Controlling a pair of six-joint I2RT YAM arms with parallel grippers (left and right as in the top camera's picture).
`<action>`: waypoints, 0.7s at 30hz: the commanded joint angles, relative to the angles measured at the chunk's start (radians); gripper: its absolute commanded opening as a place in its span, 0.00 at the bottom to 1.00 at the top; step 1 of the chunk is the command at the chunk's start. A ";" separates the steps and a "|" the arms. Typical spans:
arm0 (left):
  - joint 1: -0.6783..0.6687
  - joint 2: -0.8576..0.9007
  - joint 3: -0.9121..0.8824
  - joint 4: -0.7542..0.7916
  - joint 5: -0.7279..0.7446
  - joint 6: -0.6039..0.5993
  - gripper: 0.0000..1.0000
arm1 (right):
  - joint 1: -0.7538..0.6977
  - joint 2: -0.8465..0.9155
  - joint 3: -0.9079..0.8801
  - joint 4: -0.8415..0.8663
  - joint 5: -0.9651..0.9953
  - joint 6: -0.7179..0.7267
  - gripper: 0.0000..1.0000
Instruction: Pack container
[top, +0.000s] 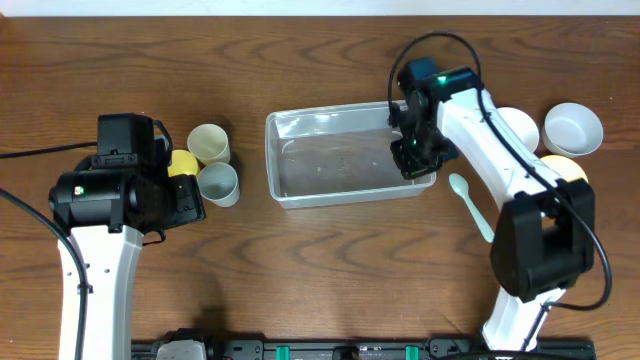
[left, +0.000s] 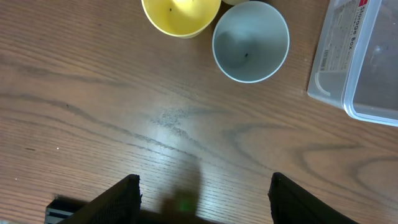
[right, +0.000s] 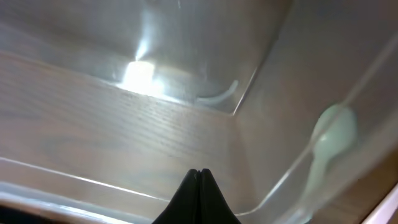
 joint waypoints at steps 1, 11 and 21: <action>0.006 0.000 0.016 -0.003 -0.004 -0.005 0.66 | 0.006 0.008 0.011 -0.026 0.002 0.017 0.01; 0.006 0.000 0.016 -0.003 -0.004 -0.005 0.68 | 0.005 0.008 0.011 -0.090 -0.031 0.013 0.01; 0.006 0.000 0.016 0.016 -0.004 0.000 0.89 | 0.003 -0.051 0.206 0.066 -0.004 0.014 0.16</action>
